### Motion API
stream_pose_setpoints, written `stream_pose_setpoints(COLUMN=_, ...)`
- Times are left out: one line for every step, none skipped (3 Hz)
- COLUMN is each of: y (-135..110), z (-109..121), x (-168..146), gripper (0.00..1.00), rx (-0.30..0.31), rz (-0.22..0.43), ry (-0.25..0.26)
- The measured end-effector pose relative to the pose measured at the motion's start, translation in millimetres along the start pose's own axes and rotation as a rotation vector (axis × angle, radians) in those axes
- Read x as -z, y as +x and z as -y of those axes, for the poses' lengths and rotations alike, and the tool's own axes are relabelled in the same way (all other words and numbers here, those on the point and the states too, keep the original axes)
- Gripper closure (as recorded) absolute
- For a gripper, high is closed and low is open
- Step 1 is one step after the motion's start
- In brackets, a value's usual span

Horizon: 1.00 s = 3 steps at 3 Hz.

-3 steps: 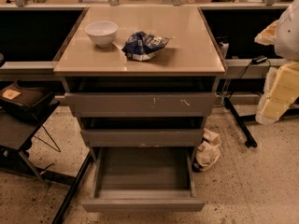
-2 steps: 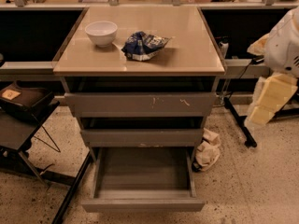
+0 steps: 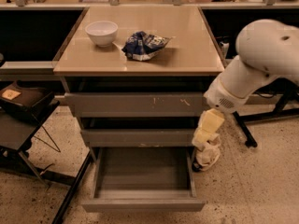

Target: Close bottom drawer

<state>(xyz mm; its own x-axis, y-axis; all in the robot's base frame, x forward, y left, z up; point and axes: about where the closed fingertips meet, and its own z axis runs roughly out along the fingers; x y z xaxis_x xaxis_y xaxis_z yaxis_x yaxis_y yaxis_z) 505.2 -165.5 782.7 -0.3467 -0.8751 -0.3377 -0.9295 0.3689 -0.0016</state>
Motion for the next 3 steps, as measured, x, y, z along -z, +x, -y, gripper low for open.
stream_pose_setpoints(y=8, z=-3, x=-46, gripper=0.00, rx=-0.048, rz=0.024, ry=-0.084)
stream_pose_setpoints(y=25, z=-36, x=-53, gripper=0.00, rx=-0.069, rz=0.081, ry=-0.119)
stream_pose_setpoints(y=25, z=-36, x=-53, gripper=0.00, rx=-0.069, rz=0.081, ry=-0.118)
